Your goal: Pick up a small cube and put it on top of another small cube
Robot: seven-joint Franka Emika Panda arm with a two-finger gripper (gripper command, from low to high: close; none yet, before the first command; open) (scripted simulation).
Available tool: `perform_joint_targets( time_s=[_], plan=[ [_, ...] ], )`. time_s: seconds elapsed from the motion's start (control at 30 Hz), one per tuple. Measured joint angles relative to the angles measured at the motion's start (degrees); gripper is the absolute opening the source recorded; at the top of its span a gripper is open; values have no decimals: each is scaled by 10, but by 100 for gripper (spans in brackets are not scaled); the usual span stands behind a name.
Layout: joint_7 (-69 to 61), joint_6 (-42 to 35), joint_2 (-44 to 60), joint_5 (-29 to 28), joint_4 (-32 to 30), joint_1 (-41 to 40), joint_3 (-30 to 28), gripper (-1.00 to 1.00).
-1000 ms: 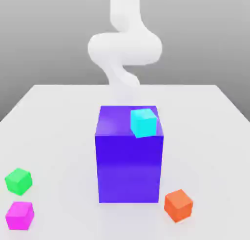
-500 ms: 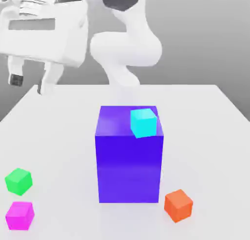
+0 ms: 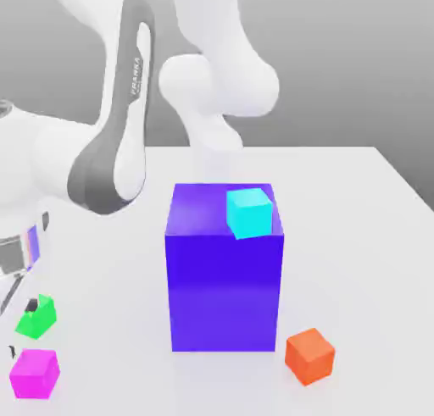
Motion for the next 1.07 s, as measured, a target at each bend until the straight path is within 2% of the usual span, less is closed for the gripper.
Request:
perform_joint_targets(
  time_s=[0.1,0.13,0.33,0.5,0.77,0.93,0.97,1.07],
  plan=[
    [1,48,63,4,12,-2,1,0],
    [1,56,74,4,14,-2,1,-100],
    [2,62,79,4,15,-2,1,-100],
    [3,-2,-1,3,-2,-2,1,-100],
    [15,-43,-157,9,-117,-61,-58,-100],
    [3,25,-104,29,-133,-75,-58,-100],
    [-1,44,-85,35,-132,-78,-54,100],
    [-1,44,-85,35,-132,-78,-54,100]
  ],
)
